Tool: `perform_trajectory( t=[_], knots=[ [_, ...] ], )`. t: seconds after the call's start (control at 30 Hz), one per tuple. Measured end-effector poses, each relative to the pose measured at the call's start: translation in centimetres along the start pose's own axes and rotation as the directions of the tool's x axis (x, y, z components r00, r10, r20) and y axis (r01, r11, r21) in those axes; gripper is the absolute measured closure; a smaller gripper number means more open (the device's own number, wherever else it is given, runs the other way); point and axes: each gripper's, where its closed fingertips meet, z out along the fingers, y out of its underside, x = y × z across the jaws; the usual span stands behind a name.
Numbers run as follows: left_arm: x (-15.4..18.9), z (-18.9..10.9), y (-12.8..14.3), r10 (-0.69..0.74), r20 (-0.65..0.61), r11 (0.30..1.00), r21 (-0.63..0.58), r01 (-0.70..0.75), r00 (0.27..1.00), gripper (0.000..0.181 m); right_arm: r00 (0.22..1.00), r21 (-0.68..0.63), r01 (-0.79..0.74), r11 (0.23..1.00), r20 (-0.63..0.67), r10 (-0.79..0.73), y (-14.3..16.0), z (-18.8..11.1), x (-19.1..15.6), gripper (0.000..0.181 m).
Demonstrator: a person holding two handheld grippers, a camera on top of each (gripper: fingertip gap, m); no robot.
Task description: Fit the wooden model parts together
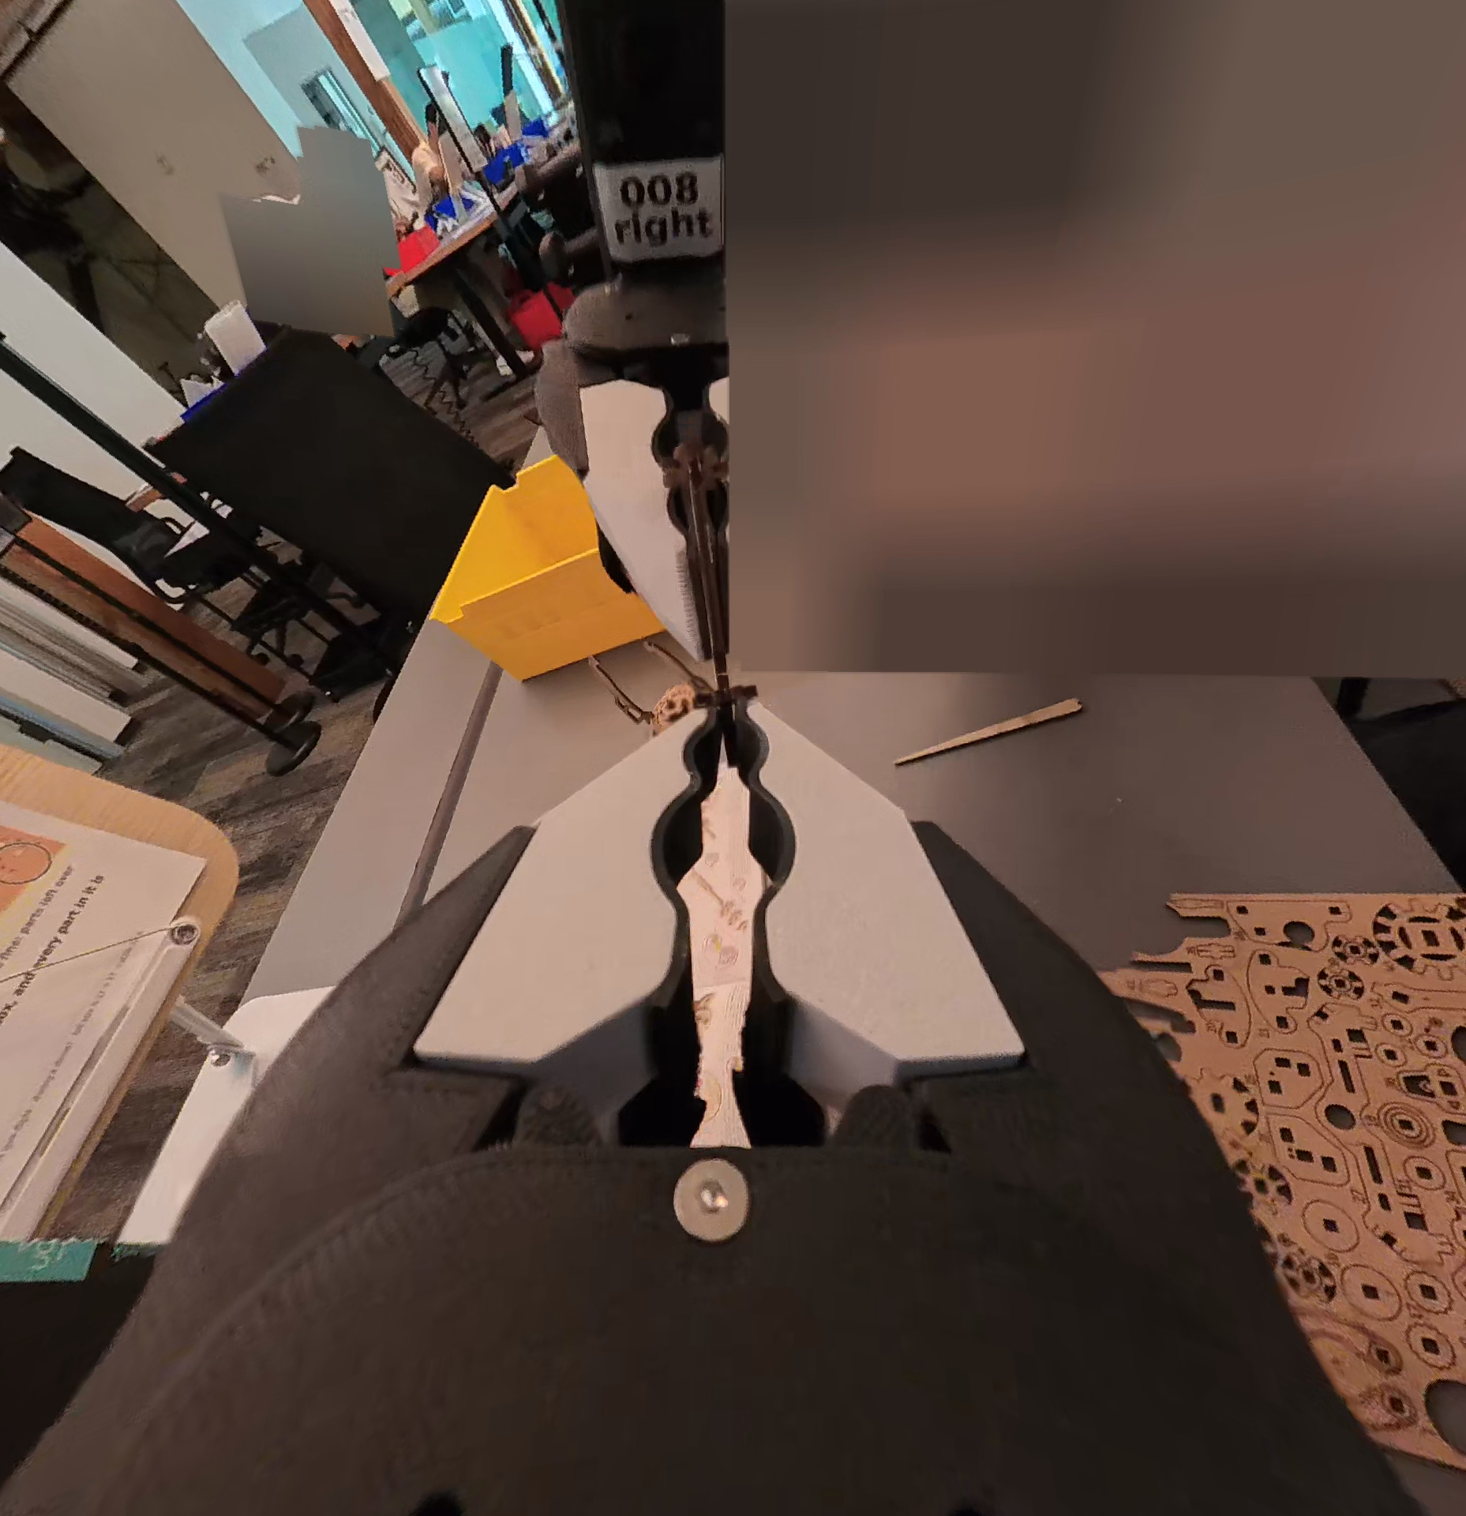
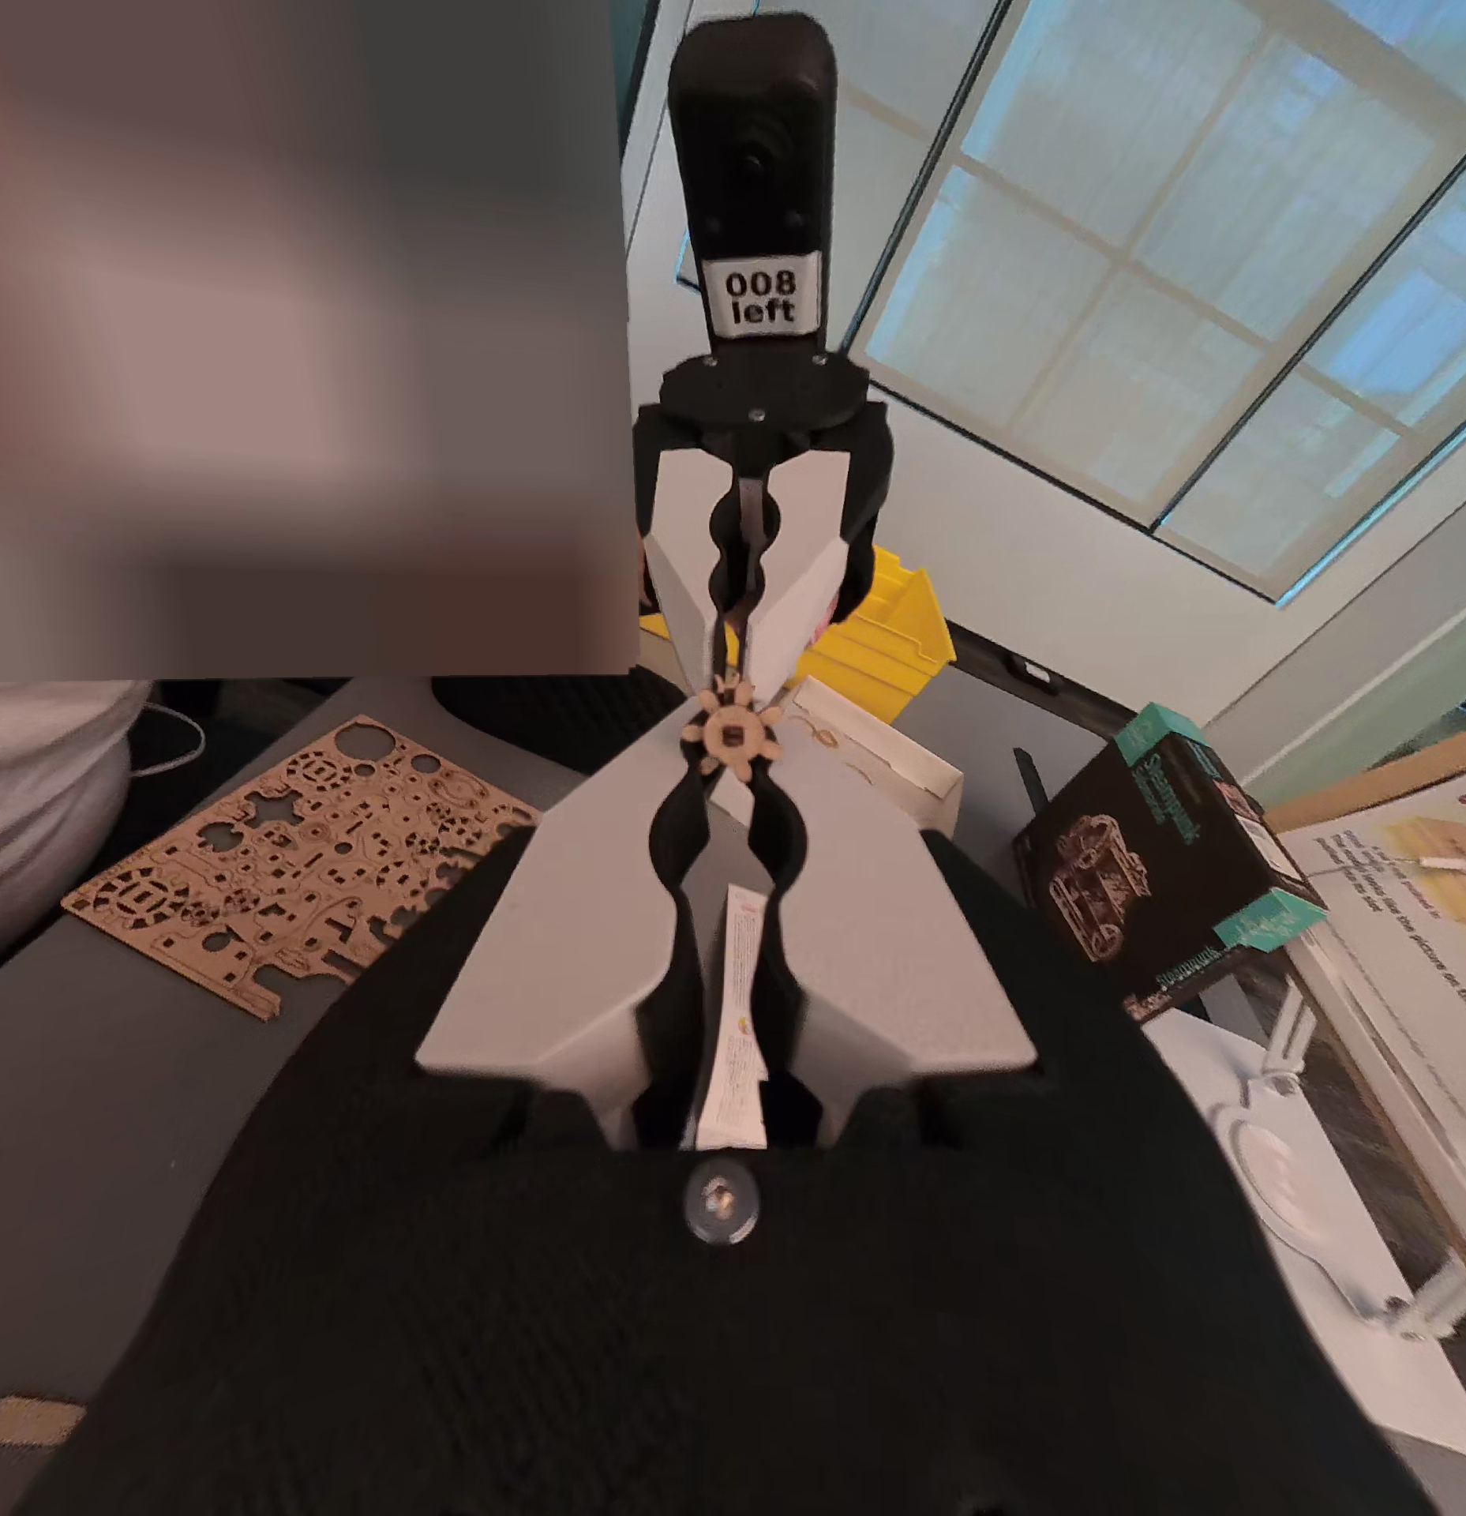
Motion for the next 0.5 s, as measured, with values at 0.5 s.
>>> perform_trajectory(
  t=[0.5],
  knots=[
    [0.3,0.1,-0.4,0.179,0.109,0.981,-0.093,-0.169,0.978,0.173,0.987,-0.036,0.155,0.987,-0.028,-0.156,-0.6,-0.4,-0.2,0.18]
  ],
)
